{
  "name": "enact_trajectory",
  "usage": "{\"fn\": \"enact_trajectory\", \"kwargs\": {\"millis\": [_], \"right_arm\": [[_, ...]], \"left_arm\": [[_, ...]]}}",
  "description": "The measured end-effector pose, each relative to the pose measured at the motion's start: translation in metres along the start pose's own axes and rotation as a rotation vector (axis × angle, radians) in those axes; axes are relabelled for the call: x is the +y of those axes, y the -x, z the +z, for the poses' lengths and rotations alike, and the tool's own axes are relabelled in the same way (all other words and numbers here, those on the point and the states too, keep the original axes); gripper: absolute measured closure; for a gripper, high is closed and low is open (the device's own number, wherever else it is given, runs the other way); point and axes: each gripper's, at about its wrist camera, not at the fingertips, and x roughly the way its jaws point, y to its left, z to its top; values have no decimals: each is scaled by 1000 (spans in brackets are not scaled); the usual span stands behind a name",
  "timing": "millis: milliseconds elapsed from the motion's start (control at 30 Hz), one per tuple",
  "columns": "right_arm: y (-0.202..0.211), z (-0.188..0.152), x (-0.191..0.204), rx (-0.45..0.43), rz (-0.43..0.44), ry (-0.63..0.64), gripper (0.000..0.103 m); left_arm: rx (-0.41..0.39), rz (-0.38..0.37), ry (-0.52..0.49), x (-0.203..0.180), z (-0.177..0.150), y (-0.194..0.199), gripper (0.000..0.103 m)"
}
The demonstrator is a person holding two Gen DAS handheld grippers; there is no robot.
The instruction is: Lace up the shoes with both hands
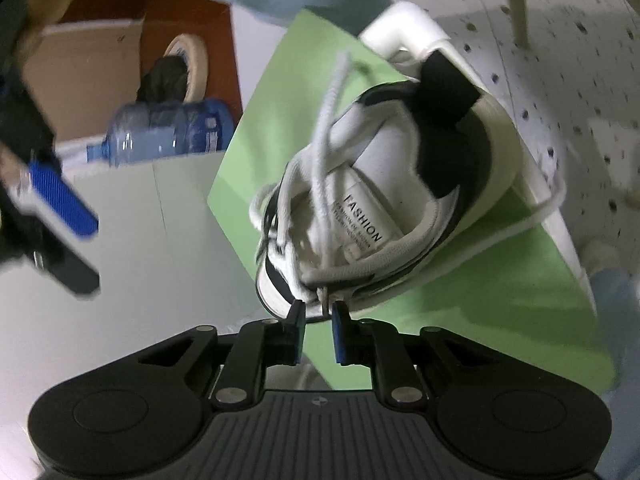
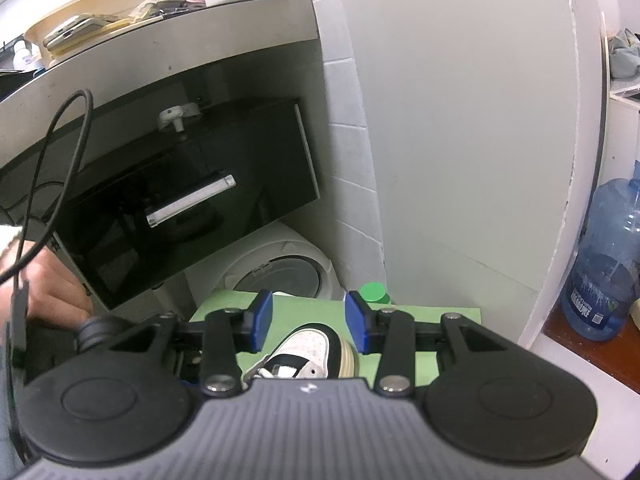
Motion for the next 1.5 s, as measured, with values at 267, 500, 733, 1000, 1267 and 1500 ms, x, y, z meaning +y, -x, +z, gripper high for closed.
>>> {"fn": "enact_trajectory", "kwargs": {"millis": [267, 500, 733, 1000, 1267, 1500], "right_arm": [[1, -1, -1, 0, -1, -1, 59], [0, -1, -6, -1, -5, -28, 59], [-5, -4, -9, 23, -6, -44, 59], [-23, -12, -33, 113, 16, -223, 59], [-45, -24, -33, 228, 14, -237, 59], [-48, -28, -35, 245, -4, -235, 59]], "left_arm": [[17, -18, -44, 3, 12, -3, 96], [-16, -11, 189, 12, 8, -5, 101], [9, -48, 969, 41, -23, -4, 100], [53, -114, 1811, 49, -62, -12, 100], [63, -149, 2088, 43, -89, -15, 103], [24, -4, 1566, 63, -60, 11, 99]]}}
